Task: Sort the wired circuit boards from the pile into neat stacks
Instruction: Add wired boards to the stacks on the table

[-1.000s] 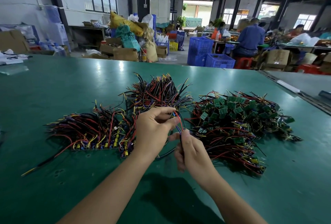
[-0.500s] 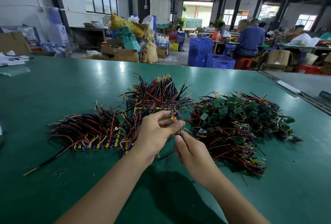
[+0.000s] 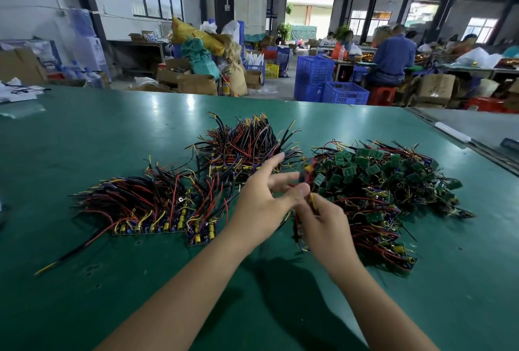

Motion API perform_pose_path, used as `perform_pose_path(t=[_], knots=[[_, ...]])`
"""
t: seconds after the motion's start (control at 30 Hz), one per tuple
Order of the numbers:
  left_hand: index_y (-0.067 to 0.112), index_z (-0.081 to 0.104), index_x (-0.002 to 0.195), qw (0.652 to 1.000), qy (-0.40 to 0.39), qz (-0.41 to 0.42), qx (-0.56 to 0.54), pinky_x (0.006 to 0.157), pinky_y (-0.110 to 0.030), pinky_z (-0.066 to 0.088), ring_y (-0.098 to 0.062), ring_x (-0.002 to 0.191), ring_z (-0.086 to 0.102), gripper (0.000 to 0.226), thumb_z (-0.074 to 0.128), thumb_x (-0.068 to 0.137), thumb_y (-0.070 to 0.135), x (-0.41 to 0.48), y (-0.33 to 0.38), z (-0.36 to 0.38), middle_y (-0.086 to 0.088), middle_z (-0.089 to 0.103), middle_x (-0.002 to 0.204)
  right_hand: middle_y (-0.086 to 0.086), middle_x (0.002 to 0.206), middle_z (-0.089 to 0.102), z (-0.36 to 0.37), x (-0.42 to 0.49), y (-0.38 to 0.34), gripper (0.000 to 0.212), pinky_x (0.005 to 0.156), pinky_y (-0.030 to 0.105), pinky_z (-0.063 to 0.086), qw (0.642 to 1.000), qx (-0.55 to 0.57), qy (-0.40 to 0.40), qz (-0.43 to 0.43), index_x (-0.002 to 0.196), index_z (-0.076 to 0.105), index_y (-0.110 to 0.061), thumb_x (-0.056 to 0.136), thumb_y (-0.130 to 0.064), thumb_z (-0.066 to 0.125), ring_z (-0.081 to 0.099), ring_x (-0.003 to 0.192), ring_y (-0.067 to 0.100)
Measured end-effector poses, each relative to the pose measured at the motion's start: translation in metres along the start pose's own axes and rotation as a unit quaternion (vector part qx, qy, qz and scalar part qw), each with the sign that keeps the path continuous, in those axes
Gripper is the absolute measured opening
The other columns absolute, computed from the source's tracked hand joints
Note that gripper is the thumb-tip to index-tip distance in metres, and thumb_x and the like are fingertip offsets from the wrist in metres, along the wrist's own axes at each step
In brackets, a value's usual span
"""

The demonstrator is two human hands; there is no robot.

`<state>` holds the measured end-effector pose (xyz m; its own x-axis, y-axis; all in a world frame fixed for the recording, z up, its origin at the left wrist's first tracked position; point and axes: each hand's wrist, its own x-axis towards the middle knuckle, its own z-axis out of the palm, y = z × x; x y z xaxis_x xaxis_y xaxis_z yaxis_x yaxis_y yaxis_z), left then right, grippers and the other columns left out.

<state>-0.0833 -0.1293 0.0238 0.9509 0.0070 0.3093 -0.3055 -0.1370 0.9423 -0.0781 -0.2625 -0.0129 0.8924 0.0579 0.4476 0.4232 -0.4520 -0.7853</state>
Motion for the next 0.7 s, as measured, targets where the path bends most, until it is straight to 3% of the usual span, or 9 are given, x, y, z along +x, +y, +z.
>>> perform_pose_path(t=[0.1,0.2,0.33,0.47,0.57,0.6,0.7], knots=[[0.037,0.049,0.123,0.996,0.039,0.009,0.074,0.088,-0.023,0.044,0.006,0.094,0.061,0.038,0.066,0.089,0.035,-0.002,-0.007,-0.02,0.021,0.068,0.101,-0.006,0.049,0.048,-0.015,0.016,0.019,0.032,0.051,0.041,0.036,0.989,0.072,0.068,0.111,0.077,0.06,-0.005,0.099,-0.028,0.055,0.042,0.05,0.018],[0.032,0.056,0.108,0.983,0.135,0.004,0.125,0.08,-0.022,0.045,-0.003,0.093,0.062,0.016,0.06,0.093,0.027,-0.01,-0.02,-0.055,0.012,0.067,0.096,-0.008,0.048,0.046,-0.037,0.03,0.038,0.027,0.043,0.029,0.038,0.946,0.199,0.128,0.222,0.09,0.064,-0.003,0.101,-0.024,0.052,0.041,0.044,0.011],[0.027,0.06,0.092,0.966,0.182,-0.013,0.183,0.078,-0.025,0.048,-0.009,0.089,0.061,0.008,0.057,0.094,0.02,-0.021,-0.038,-0.098,0.005,0.066,0.092,0.003,0.073,0.046,-0.048,0.037,0.047,0.02,0.049,0.021,0.05,0.888,0.312,0.176,0.289,0.096,0.062,-0.004,0.103,-0.018,0.048,0.048,0.054,0.011],[0.033,0.063,0.084,0.944,0.061,-0.008,0.325,0.064,-0.012,0.041,0.008,0.077,0.058,0.012,0.066,0.088,0.021,-0.029,-0.045,-0.111,0.017,0.065,0.083,0.016,0.095,0.055,-0.047,0.038,0.036,0.013,0.067,0.028,0.054,0.847,0.405,0.188,0.287,0.103,0.054,0.002,0.103,-0.003,0.043,0.058,0.075,0.019],[0.047,0.052,0.083,0.9,-0.078,0.01,0.429,0.069,-0.018,0.039,0.01,0.081,0.052,0.017,0.065,0.083,0.036,-0.04,-0.047,-0.098,0.025,0.058,0.084,0.026,0.127,0.051,-0.046,0.032,0.023,0.033,0.091,0.042,0.048,0.815,0.479,0.164,0.281,0.132,0.038,0.016,0.102,0.007,0.029,0.058,0.108,0.033],[0.047,0.049,0.085,0.889,-0.097,0.014,0.448,0.07,-0.023,0.039,0.007,0.082,0.049,0.012,0.06,0.081,0.047,-0.041,-0.048,-0.093,0.025,0.055,0.085,0.026,0.128,0.051,-0.045,0.029,0.021,0.035,0.094,0.044,0.046,0.809,0.494,0.16,0.275,0.135,0.034,0.017,0.102,0.007,0.027,0.057,0.111,0.034],[0.04,0.048,0.099,0.856,-0.077,0.021,0.51,0.072,-0.027,0.038,-0.004,0.085,0.047,0.032,0.05,0.08,0.066,-0.042,-0.053,-0.081,0.021,0.052,0.089,0.022,0.111,0.059,-0.041,0.024,0.016,0.032,0.086,0.037,0.051,0.799,0.498,0.178,0.286,0.137,0.035,0.002,0.106,-0.006,0.031,0.065,0.1,0.029]])
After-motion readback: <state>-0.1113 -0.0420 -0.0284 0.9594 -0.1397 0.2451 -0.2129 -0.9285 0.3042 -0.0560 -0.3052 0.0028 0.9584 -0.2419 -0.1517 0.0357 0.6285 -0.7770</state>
